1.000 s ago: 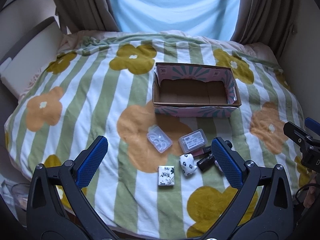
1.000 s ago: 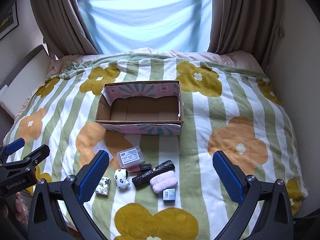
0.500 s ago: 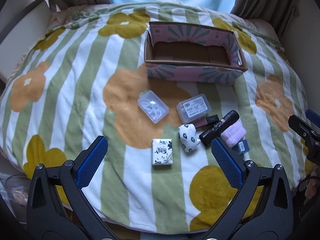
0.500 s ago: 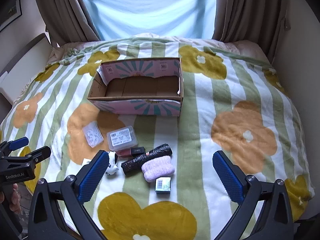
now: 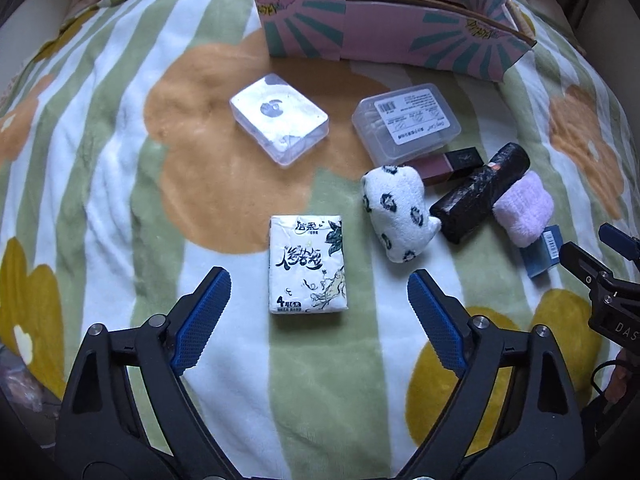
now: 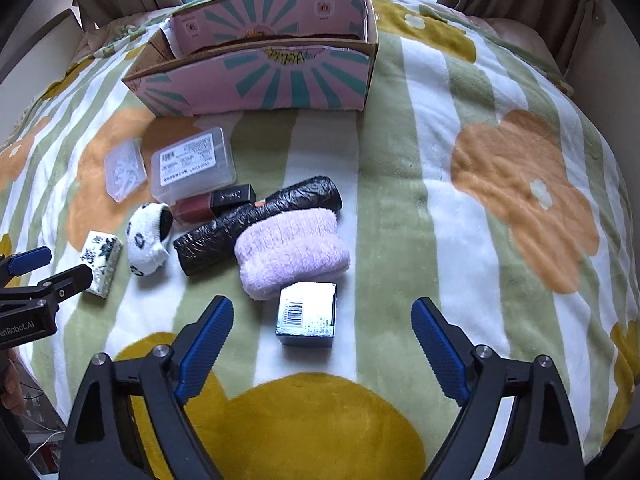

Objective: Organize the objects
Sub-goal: 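Grasp the white tissue pack with left tool while right tool grasps blue barcode box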

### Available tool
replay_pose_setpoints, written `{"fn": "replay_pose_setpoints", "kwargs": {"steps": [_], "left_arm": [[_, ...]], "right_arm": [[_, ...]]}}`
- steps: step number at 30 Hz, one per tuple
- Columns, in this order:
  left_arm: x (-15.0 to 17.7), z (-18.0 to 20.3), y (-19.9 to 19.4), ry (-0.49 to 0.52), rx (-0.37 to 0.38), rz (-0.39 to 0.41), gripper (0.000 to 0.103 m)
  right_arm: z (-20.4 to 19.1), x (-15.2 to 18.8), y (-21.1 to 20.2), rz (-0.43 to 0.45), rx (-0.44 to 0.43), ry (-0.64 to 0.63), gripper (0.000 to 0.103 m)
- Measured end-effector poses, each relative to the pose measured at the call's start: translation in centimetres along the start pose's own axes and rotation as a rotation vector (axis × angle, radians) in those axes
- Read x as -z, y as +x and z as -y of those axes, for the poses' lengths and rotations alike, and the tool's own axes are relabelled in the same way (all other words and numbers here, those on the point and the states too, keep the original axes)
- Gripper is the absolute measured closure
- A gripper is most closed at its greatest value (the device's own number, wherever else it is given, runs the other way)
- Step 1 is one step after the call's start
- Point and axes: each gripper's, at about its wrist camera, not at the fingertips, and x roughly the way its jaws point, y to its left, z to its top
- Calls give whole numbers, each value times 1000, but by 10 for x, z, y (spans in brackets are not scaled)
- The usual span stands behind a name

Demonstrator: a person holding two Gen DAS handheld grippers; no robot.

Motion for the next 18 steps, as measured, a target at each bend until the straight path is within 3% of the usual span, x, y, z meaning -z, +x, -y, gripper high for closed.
{"fn": "replay_pose_setpoints", "kwargs": {"steps": [5, 8, 10, 14, 16, 18], "left_arm": [[4, -4, 28, -7, -35, -3, 20], [6, -10, 37, -22, -23, -5, 28], [6, -11, 40, -19, -23, -3, 31], [4, -8, 42, 6, -30, 9, 48], [3, -7, 43, 11, -18, 7, 58], [2, -6, 43, 14, -21, 7, 60]], "right_arm": [[2, 3, 23, -20, 0, 21, 27], [-1, 3, 29, -15, 12, 24, 30], [-4, 2, 33, -17, 17, 16, 37], [-7, 3, 39, -34, 6, 21, 55], [-5, 4, 42, -44, -18, 40, 69], [-7, 5, 42, -43, -10, 42, 69]]}}
